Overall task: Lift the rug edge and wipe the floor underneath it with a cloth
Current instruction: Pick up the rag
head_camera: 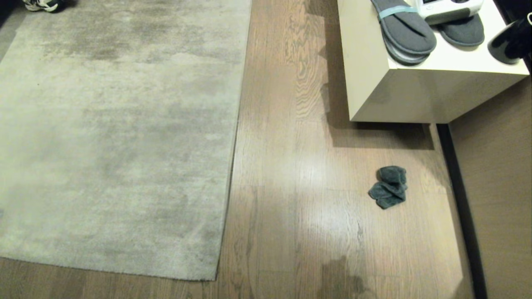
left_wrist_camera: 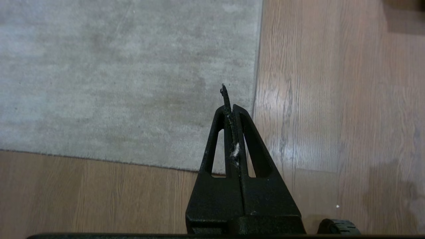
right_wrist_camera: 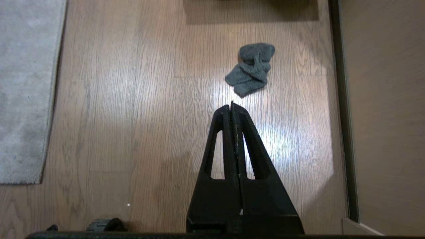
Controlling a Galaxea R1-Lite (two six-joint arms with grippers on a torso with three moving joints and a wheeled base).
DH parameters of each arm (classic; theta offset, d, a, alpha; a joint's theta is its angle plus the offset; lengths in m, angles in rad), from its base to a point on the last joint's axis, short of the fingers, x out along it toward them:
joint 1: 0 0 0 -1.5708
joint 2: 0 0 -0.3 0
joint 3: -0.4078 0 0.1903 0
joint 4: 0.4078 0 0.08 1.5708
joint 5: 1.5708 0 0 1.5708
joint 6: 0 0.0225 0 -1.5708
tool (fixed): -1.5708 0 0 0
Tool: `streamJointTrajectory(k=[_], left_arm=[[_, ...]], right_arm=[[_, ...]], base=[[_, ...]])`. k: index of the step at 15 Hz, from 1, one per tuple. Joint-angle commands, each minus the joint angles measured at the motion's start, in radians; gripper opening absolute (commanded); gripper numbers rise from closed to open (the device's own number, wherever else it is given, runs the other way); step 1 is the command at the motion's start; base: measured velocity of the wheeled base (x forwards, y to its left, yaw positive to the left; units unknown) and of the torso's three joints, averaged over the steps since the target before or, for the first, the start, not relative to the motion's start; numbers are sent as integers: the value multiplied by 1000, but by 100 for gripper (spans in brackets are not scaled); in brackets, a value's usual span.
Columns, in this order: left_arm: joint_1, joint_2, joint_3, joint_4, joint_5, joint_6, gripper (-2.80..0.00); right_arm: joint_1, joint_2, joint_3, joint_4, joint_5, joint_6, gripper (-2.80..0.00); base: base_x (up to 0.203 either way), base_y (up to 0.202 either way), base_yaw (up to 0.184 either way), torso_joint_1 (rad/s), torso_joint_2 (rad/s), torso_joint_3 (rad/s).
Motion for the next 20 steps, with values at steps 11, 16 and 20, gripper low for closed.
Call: streamJointTrajectory(k=[11,16,20], left_arm=[[1,2,0,0,1,-2,-280],[1,2,0,-1,1,-7,-280],[1,2,0,-1,1,-10,-280]], right_arm=[[0,0,0,0,0,0,-280],[0,0,0,0,0,0,-280],[0,0,0,0,0,0,-280]], base=[[0,0,0,3,1,-196],[0,0,0,-1,3,-196],[0,0,0,3,4,-197]])
